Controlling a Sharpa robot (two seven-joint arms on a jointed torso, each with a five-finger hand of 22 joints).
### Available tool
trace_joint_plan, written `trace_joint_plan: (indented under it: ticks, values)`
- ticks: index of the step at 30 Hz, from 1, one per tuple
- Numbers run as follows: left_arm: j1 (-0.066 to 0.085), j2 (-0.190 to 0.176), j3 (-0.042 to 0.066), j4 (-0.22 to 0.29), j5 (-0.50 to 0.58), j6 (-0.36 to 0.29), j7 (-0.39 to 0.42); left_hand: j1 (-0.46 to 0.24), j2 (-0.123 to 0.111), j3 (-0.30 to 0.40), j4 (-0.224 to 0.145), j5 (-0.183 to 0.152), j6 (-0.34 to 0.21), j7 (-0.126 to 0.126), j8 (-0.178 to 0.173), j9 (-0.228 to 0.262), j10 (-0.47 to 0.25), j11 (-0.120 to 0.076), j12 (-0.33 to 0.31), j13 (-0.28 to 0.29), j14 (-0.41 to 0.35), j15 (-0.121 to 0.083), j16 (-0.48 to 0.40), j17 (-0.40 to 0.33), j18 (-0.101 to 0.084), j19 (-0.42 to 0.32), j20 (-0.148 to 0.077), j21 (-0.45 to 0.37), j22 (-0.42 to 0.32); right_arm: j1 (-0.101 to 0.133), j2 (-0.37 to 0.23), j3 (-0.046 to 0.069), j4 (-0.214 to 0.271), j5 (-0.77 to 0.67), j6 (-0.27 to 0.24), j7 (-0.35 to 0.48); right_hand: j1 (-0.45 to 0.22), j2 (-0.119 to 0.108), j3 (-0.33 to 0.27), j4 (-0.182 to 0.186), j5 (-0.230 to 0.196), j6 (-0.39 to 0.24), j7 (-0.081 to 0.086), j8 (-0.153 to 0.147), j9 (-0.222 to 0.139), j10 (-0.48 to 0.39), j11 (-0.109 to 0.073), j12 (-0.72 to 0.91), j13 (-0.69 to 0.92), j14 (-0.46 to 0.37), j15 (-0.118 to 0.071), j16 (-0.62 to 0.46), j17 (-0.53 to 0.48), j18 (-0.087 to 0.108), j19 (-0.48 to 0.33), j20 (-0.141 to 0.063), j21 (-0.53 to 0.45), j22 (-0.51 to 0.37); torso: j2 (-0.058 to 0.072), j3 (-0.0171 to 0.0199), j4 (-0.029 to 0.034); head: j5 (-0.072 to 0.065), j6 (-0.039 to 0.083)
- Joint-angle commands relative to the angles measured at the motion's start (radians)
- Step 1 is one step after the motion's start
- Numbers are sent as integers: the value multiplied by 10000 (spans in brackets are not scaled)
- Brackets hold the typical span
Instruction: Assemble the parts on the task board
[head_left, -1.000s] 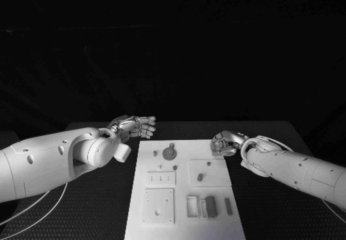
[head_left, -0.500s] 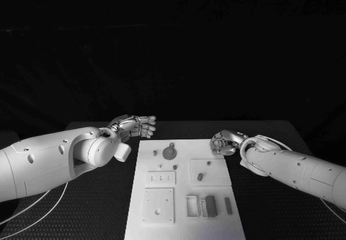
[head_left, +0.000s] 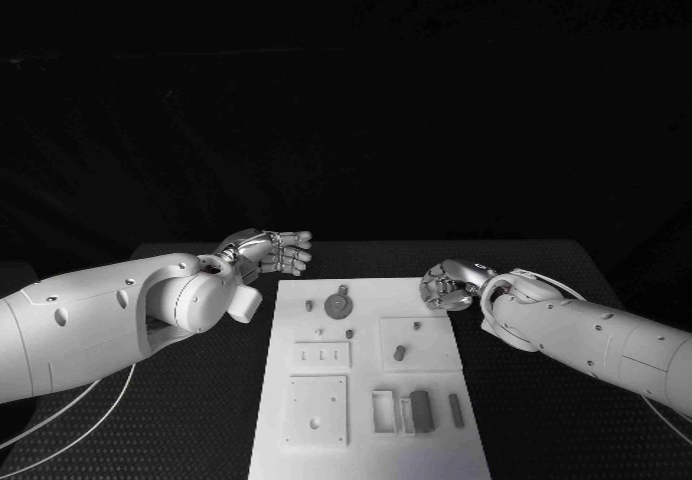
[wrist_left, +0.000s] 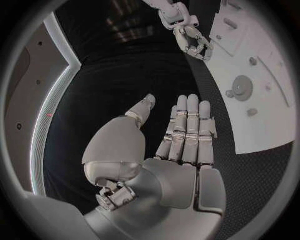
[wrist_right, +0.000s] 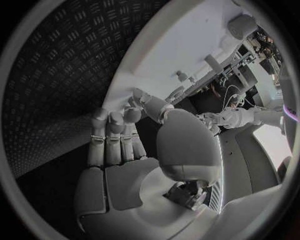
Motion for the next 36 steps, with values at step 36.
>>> trace_joint_plan:
  ticks: [36]
  values:
    - [10,26,6,4,-46,229,-7,-111,-5,40,-62,-38,-24,73,-72,23,-36,25,-63,17,-22,9,-42,24,164,-100,-3,52,-14,-12,68,-5,-60,-105,94,78,-307,364,372,226,-58,1327,65,696,343,-37,-19,146,42,-23,-31,150,29,131,-80,-10,179,147,2,-1,0,4,-19]
